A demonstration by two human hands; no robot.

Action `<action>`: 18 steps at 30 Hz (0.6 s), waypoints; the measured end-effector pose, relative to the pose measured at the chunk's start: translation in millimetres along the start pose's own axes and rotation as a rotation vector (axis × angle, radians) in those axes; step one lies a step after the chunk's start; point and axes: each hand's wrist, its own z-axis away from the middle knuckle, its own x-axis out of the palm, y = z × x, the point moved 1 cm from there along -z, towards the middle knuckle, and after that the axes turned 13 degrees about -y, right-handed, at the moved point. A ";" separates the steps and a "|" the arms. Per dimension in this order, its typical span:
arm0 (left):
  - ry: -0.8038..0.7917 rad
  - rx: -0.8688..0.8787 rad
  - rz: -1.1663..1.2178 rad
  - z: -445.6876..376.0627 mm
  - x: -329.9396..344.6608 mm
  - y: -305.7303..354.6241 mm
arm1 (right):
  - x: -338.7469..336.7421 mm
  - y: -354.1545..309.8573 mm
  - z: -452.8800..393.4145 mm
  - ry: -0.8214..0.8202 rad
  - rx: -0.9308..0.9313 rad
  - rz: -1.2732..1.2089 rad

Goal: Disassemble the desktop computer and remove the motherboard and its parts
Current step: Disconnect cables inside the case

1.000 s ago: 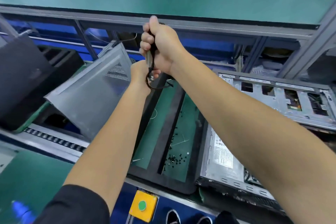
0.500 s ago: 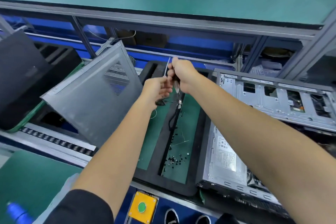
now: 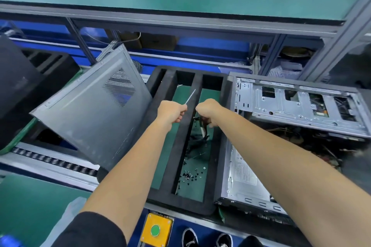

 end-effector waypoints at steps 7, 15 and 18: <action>0.262 0.008 -0.240 -4.2 -26.2 -34.0 | -10.0 -6.1 -0.1 0.099 -0.158 0.276; 0.236 -0.041 -0.432 7.6 -18.6 -55.0 | -4.0 -4.9 2.8 0.030 -0.204 0.336; 0.204 0.106 -0.311 14.9 -3.6 -24.6 | -7.5 -5.5 9.5 0.065 -0.256 0.317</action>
